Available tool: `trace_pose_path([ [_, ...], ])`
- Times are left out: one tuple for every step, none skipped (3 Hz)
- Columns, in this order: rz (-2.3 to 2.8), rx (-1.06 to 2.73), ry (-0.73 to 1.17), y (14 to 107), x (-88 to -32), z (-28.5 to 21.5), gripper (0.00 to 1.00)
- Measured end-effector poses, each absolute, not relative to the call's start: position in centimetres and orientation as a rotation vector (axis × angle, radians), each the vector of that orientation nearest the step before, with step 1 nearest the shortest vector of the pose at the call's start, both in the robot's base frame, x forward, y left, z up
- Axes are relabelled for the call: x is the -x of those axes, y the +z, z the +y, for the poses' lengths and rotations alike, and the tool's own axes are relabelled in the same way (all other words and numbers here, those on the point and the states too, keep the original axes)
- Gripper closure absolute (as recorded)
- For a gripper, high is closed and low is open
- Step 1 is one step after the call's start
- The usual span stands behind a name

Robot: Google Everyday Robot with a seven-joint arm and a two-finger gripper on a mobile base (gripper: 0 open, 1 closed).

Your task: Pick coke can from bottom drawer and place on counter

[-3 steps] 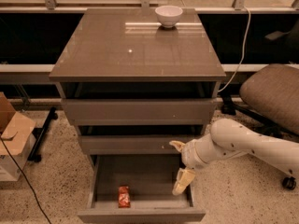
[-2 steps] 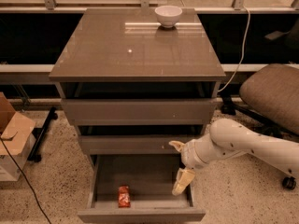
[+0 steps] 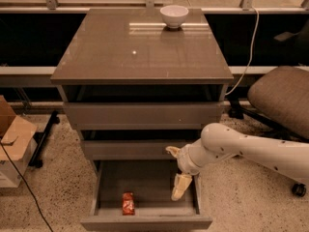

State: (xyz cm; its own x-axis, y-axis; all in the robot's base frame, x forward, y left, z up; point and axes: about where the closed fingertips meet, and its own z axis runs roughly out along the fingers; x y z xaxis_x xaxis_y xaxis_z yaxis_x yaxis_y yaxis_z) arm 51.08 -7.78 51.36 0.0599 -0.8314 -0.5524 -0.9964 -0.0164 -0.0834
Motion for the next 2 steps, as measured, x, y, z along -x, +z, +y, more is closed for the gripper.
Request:
trace_pose_path([
  [1.800,1.994,0.432,48.9,-52.7,-6.7,0.00],
  [1.768,2.097,0.398,46.2,-53.9,-5.5,0.00],
])
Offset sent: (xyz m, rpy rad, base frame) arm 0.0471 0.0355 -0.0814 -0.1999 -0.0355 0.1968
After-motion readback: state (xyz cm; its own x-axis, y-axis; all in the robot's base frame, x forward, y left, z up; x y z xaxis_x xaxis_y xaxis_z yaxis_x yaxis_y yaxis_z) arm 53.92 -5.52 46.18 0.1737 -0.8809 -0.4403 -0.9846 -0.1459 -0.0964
